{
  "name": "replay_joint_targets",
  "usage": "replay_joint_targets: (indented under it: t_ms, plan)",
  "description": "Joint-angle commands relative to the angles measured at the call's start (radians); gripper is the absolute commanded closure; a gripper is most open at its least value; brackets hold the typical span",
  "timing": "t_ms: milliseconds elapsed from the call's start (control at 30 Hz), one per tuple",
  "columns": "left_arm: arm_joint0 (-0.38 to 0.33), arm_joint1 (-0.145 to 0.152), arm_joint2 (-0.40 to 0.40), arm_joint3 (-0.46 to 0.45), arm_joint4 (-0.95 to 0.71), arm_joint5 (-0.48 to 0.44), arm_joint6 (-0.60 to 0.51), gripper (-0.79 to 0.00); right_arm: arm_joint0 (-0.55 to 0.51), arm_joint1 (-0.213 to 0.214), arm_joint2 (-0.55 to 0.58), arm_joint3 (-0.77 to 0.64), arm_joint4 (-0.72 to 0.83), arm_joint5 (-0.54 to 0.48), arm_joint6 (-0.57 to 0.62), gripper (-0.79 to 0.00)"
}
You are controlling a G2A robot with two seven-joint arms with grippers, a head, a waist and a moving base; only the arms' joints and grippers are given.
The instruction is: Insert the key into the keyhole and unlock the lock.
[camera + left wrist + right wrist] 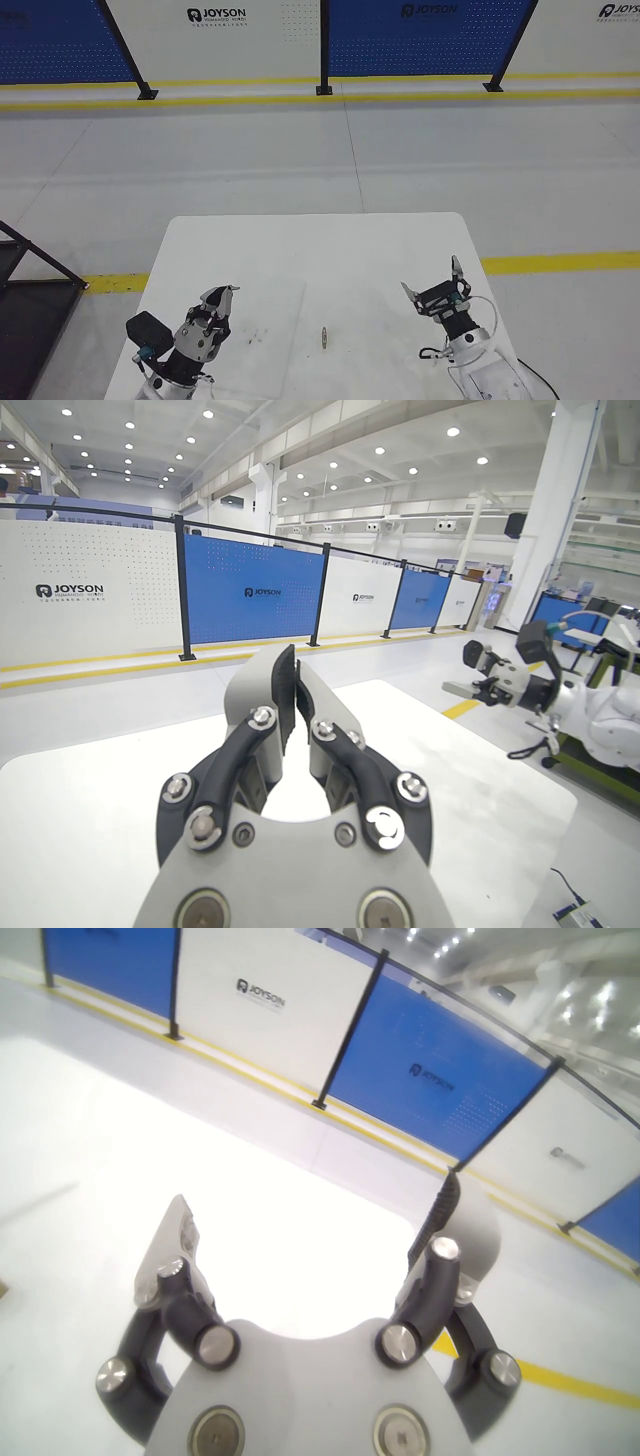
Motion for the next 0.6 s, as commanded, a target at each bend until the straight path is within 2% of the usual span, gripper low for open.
replay_joint_targets:
  t_ms: [0,133,267,333,567]
  plan:
    - [0.000,0.000,0.000,-0.001,-0.001,0.001,-0.001,0.000,-0.036,0.000,-0.028,-0.019,-0.035,-0.004,-0.027,-0.785]
    - [0.000,0.000,0.000,-0.001,-0.001,0.001,-0.001,0.000,-0.070,-0.005,-0.094,-0.038,-0.090,0.033,-0.066,-0.785]
    - [0.000,0.000,0.000,-0.001,-0.001,0.001,-0.001,0.000,-0.061,-0.014,-0.174,-0.020,-0.111,0.063,-0.078,-0.785]
    - [0.000,0.000,0.000,-0.001,-0.001,0.001,-0.001,0.000,-0.042,-0.011,-0.194,-0.003,-0.140,-0.019,-0.014,-0.785]
    - [0.000,0.000,0.000,-0.001,-0.001,0.001,-0.001,0.000,-0.042,-0.011,-0.194,-0.003,-0.140,-0.019,-0.014,-0.785]
